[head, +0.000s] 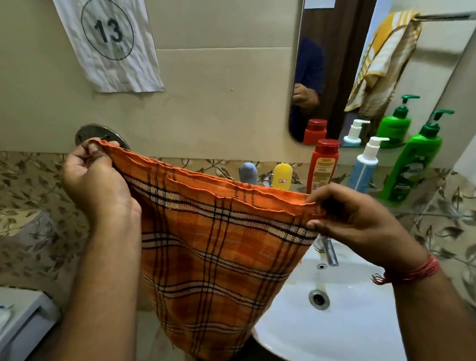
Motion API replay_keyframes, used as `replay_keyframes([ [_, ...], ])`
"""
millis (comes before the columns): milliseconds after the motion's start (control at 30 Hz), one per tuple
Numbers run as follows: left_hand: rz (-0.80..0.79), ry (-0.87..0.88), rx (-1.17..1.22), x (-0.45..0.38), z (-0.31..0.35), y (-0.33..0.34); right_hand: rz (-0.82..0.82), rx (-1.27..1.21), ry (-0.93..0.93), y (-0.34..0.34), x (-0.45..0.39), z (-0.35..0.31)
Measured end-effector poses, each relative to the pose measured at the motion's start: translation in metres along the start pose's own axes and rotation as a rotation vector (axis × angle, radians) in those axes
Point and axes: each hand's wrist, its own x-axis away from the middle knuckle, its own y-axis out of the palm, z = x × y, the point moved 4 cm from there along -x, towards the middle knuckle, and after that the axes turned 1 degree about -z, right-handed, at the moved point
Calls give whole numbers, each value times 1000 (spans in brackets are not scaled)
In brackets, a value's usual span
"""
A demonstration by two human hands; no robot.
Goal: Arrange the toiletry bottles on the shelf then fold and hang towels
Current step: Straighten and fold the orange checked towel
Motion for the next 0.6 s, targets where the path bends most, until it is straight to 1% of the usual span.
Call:
replay_keyframes([
  [67, 2, -1, 8, 3, 6, -4, 37, -44, -36, 1, 8, -5],
  [267, -21, 17, 52, 30, 31, -7, 230, -213, -164, -4, 31, -20],
  [400, -24, 38, 64, 58, 49, -7, 268, -277, -221, -15, 52, -28],
  [500, -41, 51, 60, 81, 59, -3, 273, -230, -210, -31, 70, -33],
  [600, -49, 46, 67, 105, 64, 0, 237, -75, -182, -50, 92, -38],
])
